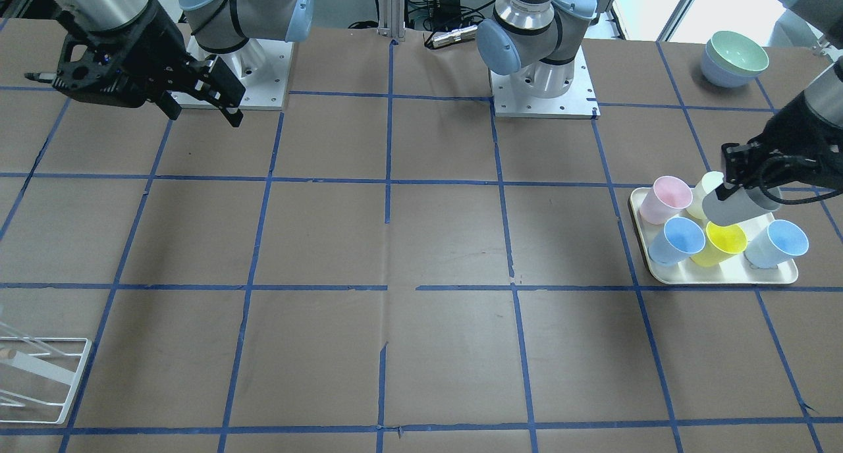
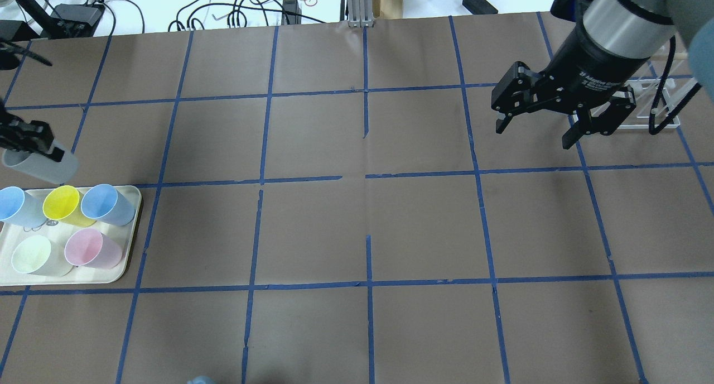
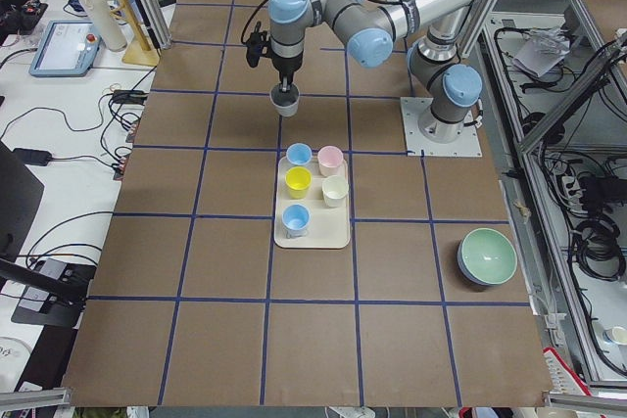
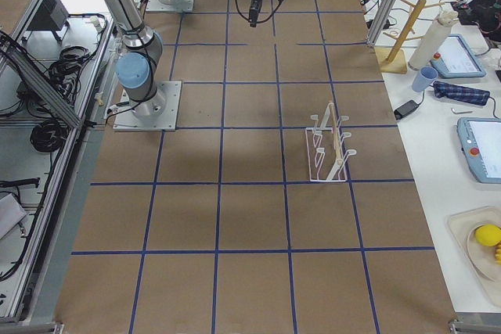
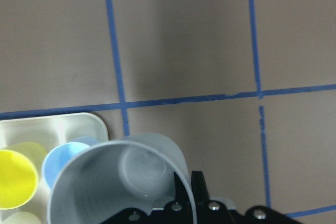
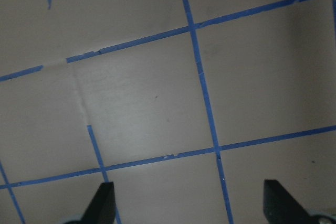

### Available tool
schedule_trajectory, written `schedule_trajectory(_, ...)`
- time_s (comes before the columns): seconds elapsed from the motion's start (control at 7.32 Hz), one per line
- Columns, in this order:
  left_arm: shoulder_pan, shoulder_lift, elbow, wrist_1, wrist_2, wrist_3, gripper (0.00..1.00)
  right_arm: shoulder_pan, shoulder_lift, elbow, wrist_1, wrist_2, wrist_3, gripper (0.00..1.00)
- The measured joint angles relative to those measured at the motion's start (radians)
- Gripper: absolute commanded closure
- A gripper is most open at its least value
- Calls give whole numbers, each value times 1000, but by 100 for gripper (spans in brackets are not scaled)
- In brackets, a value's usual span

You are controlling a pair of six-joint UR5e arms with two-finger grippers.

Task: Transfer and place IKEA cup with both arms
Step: 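Lower the white cup into the empty tray slot with the left gripper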

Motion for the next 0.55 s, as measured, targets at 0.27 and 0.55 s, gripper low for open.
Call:
schedule_trajectory(0.27, 100, -48, -6, 60, 122, 95, 100, 65, 3, 4, 3, -88, 107, 0)
schedule_trajectory(0.55, 167, -104, -56, 189, 198, 119, 100, 74, 3, 12, 5, -95, 132, 0)
